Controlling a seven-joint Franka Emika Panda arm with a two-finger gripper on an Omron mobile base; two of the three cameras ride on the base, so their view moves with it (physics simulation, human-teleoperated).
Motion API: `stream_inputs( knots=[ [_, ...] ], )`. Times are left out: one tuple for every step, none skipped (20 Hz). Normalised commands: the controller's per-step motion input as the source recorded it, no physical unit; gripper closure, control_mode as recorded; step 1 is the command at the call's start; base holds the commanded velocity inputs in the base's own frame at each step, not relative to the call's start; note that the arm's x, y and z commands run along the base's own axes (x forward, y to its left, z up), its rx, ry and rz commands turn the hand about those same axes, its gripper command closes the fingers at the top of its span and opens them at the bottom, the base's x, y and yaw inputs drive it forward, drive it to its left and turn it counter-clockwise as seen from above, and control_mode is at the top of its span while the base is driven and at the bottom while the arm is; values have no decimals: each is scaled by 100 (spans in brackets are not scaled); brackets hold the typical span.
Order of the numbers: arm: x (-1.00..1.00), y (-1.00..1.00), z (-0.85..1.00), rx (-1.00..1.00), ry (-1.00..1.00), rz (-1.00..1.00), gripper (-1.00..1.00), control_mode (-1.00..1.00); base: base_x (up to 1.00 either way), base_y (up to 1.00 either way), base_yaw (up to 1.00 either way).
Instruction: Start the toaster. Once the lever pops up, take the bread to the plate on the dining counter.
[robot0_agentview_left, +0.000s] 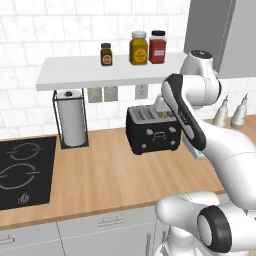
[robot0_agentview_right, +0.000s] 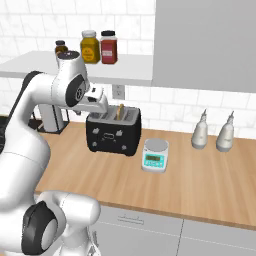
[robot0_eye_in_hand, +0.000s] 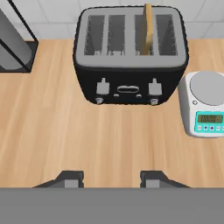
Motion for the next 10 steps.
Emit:
stream_inputs(
  knots=[
    [-4,-4,0,0,0,0,-100,-100,0,0,0],
    [-21,-14,-3,0,0,0,-100,-100,0,0,0],
    [-16,-16,-15,0,0,0,-100,-100,0,0,0],
    [-19,-25,-22,0,0,0,-100,-100,0,0,0],
    [-37,-51,-25,0,0,0,-100,-100,0,0,0],
    [-59,-51,-33,0,-5,0,-100,-100,0,0,0],
    [-56,-69,-26,0,-9,0,-100,-100,0,0,0],
    [-50,-83,-24,5,-9,0,-100,-100,0,0,0],
    [-41,-80,-28,3,-8,0,-100,-100,0,0,0],
    [-21,-64,-36,0,-5,0,-100,-100,0,0,0]
  ],
)
